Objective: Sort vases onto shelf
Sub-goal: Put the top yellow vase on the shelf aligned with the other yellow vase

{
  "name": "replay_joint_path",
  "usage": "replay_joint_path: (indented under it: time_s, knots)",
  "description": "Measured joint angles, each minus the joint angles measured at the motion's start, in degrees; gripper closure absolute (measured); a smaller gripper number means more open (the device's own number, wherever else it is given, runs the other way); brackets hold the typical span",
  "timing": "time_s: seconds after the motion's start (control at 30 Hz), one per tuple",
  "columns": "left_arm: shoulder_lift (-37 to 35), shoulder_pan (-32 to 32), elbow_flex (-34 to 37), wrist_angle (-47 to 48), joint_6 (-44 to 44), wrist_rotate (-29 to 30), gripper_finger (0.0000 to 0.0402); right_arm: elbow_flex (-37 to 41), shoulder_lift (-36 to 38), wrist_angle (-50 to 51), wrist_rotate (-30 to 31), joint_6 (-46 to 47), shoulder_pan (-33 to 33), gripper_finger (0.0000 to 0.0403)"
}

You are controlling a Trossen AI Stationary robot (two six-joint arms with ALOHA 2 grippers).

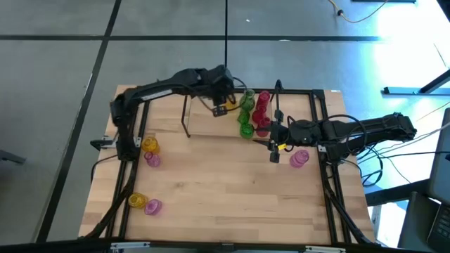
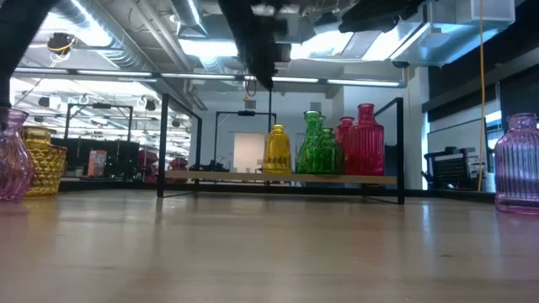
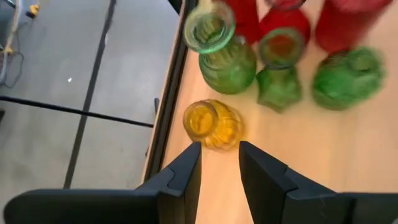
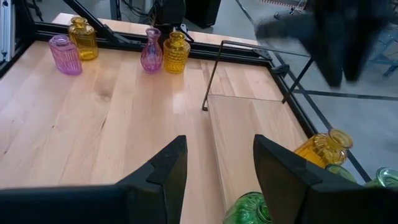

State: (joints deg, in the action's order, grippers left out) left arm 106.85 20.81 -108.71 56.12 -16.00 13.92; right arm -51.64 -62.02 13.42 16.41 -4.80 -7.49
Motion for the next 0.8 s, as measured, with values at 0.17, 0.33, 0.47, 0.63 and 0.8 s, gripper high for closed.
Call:
replay_joint_path:
  time_s: [0.17, 0.33, 0.47, 0.63, 0.8]
  knots:
    - [-8.82, -3.76, 0.0, 6.49, 5.06, 0.25, 0.0301, 0.0, 0.0, 0.0, 0.02, 0.0, -0.02, 0.0237]
    - [-16.33, -8.74, 0.0, 12.62, 12.06, 0.3, 0.0301, 0.0, 0.0, -0.05, -0.01, 0.01, -0.01, 0.0237]
    - [-20.15, -13.32, 0.0, 17.14, 18.41, 1.51, 0.0301, 0.0, 0.0, -0.22, 0.02, 0.0, -0.02, 0.0237]
    - [-21.66, -19.37, 0.0, 24.61, 25.72, 4.73, 0.0301, 0.0, 0.0, -0.74, 0.02, -0.16, -0.02, 0.0237]
    - [-21.66, -24.01, 0.0, 31.53, 32.24, 5.51, 0.0301, 0.0, 0.0, -0.87, 0.02, -0.16, -0.02, 0.0237]
